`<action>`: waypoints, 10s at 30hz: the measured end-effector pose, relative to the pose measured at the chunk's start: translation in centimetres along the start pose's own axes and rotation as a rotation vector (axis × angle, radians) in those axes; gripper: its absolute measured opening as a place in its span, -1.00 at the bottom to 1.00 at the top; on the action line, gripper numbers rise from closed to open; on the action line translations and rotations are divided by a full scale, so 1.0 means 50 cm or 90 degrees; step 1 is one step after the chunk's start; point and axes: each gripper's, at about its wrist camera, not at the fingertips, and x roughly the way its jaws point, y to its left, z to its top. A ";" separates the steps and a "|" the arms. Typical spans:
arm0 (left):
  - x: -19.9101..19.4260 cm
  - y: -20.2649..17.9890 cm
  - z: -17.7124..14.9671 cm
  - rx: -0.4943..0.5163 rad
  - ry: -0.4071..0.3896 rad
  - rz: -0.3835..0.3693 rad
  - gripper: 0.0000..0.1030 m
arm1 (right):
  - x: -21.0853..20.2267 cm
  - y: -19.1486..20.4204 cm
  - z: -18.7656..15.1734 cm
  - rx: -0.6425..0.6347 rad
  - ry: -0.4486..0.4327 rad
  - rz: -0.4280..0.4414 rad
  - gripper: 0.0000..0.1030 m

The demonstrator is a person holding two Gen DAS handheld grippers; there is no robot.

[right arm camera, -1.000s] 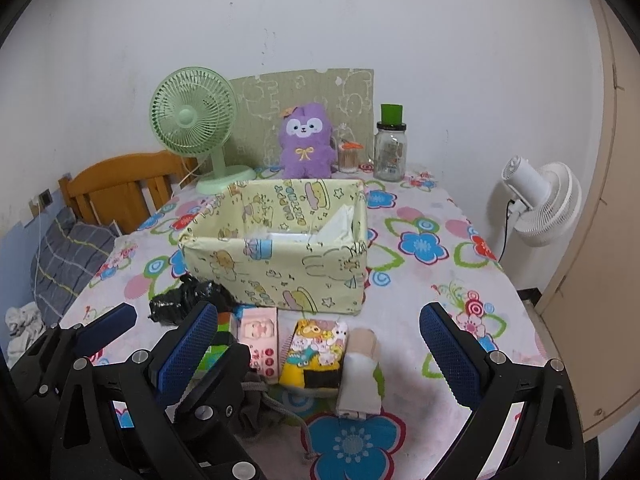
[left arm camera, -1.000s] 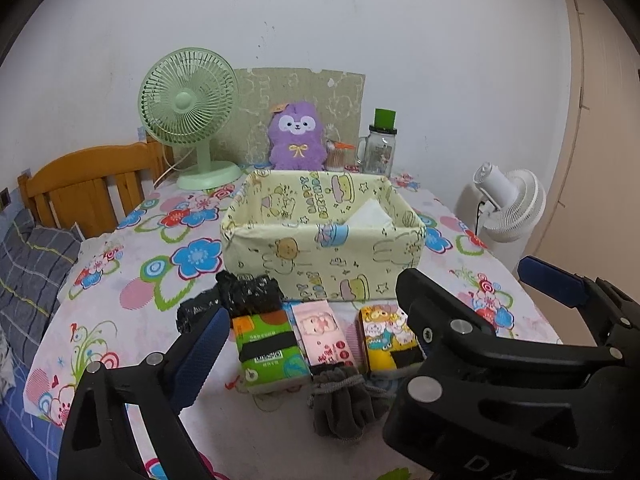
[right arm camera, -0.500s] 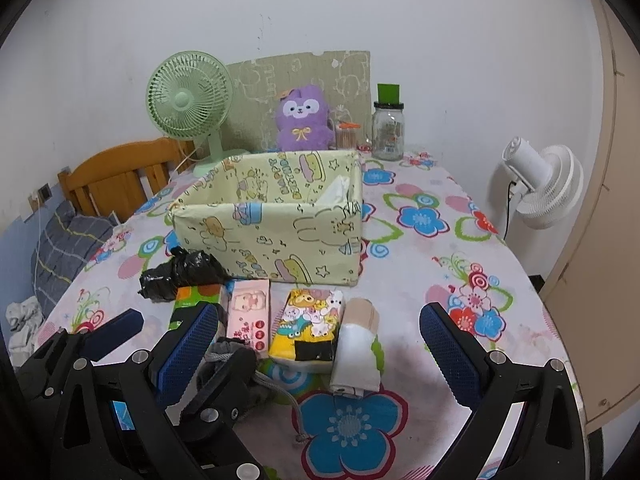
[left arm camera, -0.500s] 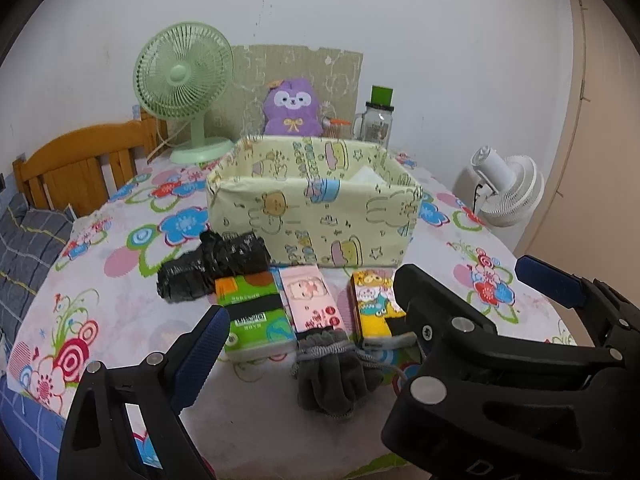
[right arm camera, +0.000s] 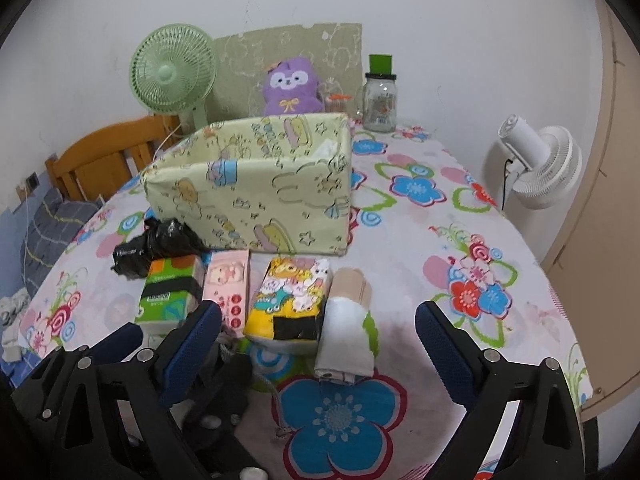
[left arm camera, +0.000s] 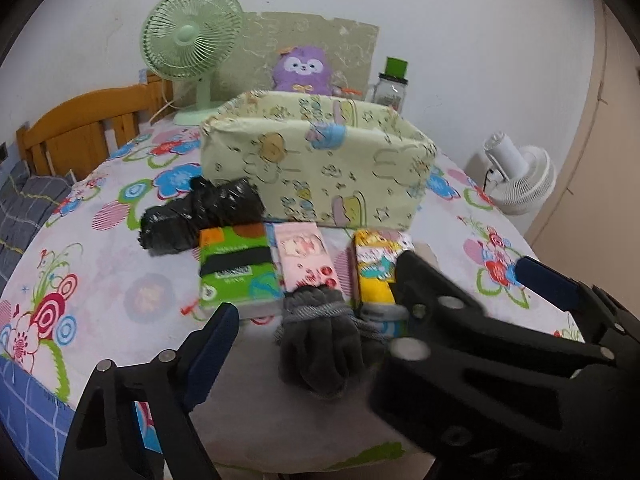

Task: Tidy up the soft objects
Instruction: 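Move both tools down toward the gray glove and the white rolled cloth, then grasp the gray knit glove with the left tool while the right tool grasps the white rolled cloth, then lift the gray glove with the left tool while the right tool lifts the white roll toward the box, then carry the gray glove with the left tool while the right tool carries the white roll over the box, then open the left tool to drop the glove while the right tool releases the white roll into the box, then withdraw both open tools back from the fabric box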

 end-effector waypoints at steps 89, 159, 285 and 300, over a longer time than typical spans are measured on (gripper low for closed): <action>-0.024 -0.020 0.011 0.029 0.000 -0.033 -0.24 | -0.035 -0.020 0.009 0.057 0.024 -0.002 -0.55; -0.066 -0.006 0.210 0.075 -0.076 -0.001 -0.26 | -0.050 0.030 0.216 0.028 -0.051 0.000 -0.55; -0.030 0.049 0.210 0.072 -0.089 0.044 0.88 | -0.030 0.033 0.205 0.017 -0.072 -0.001 0.72; -0.071 0.043 0.185 0.073 -0.105 0.037 0.95 | -0.079 0.035 0.177 0.015 -0.093 -0.005 0.89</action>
